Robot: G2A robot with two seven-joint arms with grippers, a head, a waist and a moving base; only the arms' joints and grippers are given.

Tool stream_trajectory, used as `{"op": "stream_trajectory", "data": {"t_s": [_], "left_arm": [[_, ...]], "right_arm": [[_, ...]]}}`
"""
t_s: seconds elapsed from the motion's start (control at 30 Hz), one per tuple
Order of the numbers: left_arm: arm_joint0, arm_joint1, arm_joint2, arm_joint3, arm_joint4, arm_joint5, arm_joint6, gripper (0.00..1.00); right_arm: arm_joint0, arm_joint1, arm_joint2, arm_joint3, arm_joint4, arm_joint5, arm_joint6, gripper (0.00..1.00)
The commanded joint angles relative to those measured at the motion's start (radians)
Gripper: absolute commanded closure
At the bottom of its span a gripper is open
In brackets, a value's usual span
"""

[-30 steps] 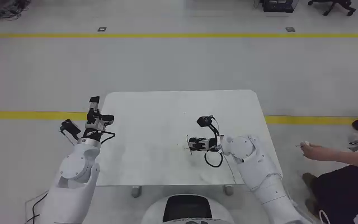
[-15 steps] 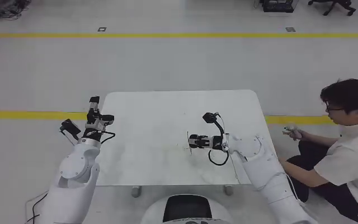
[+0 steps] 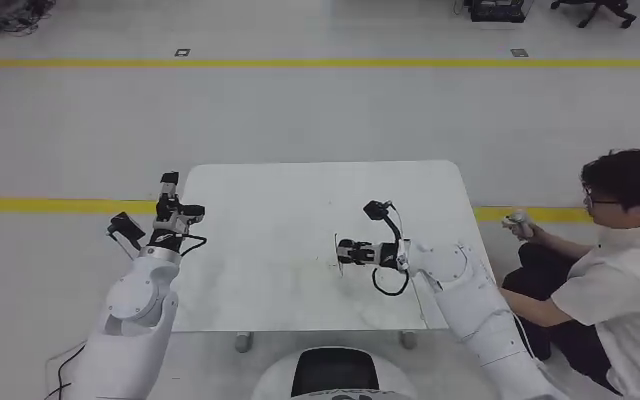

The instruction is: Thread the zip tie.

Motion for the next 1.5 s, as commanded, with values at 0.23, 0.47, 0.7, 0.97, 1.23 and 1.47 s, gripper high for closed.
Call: {"op": "stream_trajectory", "data": {"t_s": [0.23, 0.47, 0.7, 0.97, 1.23, 1.47], "left_arm": [[-0.005, 0.002, 0.041, 0.004, 0.133, 0.04, -0.056, 0.0], [-0.005, 0.002, 0.041, 0.004, 0.133, 0.04, -0.056, 0.0], [-0.013, 0.0, 0.056, 0.022, 0.188, 0.01, -0.047, 0.0], [-0.02, -0.004, 0.094, 0.031, 0.264, 0.004, -0.04, 0.0], [-0.02, -0.004, 0.094, 0.031, 0.264, 0.004, -0.04, 0.0], [-0.031, -0.006, 0.121, 0.051, 0.322, 0.004, -0.036, 0.0]], "right_arm": [[-0.013, 0.011, 0.006, -0.012, 0.024, 0.025, -0.047, 1.0], [-0.013, 0.011, 0.006, -0.012, 0.024, 0.025, -0.047, 1.0], [-0.026, 0.016, 0.009, -0.017, 0.034, 0.029, -0.094, 1.0], [-0.045, 0.027, 0.036, -0.024, 0.088, 0.032, -0.127, 1.0], [-0.045, 0.027, 0.036, -0.024, 0.088, 0.032, -0.127, 1.0], [-0.054, 0.03, 0.031, -0.031, 0.09, 0.044, -0.168, 1.0]]}}
